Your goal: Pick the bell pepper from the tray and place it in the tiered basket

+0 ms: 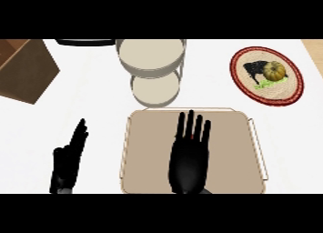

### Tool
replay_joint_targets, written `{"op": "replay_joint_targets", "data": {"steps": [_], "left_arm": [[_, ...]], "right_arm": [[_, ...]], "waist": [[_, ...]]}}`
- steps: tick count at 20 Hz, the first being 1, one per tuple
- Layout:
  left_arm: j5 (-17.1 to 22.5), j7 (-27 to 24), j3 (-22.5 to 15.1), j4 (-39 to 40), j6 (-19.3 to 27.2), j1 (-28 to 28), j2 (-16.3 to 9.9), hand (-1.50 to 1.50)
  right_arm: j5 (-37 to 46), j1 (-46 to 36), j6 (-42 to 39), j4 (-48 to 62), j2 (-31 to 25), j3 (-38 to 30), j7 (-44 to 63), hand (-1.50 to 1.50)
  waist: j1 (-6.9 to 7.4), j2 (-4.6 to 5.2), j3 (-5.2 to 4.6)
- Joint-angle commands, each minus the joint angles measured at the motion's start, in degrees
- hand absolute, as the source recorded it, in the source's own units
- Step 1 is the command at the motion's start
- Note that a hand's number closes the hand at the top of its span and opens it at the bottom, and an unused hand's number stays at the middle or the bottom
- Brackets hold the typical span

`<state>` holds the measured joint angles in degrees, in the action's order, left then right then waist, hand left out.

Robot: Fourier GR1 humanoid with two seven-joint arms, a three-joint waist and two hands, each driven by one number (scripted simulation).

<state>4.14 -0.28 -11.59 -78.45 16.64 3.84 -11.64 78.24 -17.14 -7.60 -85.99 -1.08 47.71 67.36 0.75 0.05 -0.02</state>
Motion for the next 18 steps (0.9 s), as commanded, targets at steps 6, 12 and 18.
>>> {"op": "replay_joint_targets", "data": {"steps": [6, 12, 18], "left_arm": [[-0.28, 1.75, 0.06, -1.43, -0.66, -0.07, -0.1, 0.0], [-0.98, 3.56, 0.55, -3.18, -0.16, 0.25, -0.46, 0.0], [-0.79, 1.86, 1.86, -1.26, -1.19, -1.02, -0.76, 0.0]], "right_arm": [[-7.58, -5.69, -4.67, 5.61, 1.02, -1.54, 13.09, -1.5], [-8.05, -4.44, -2.41, 7.36, 1.03, -1.1, 12.8, -1.5], [-11.49, -6.05, 0.71, 11.35, 1.02, -2.21, 14.08, -1.5]], "waist": [[0.48, 0.07, 0.02], [0.11, -0.07, 0.04], [0.48, 0.04, 0.04]]}}
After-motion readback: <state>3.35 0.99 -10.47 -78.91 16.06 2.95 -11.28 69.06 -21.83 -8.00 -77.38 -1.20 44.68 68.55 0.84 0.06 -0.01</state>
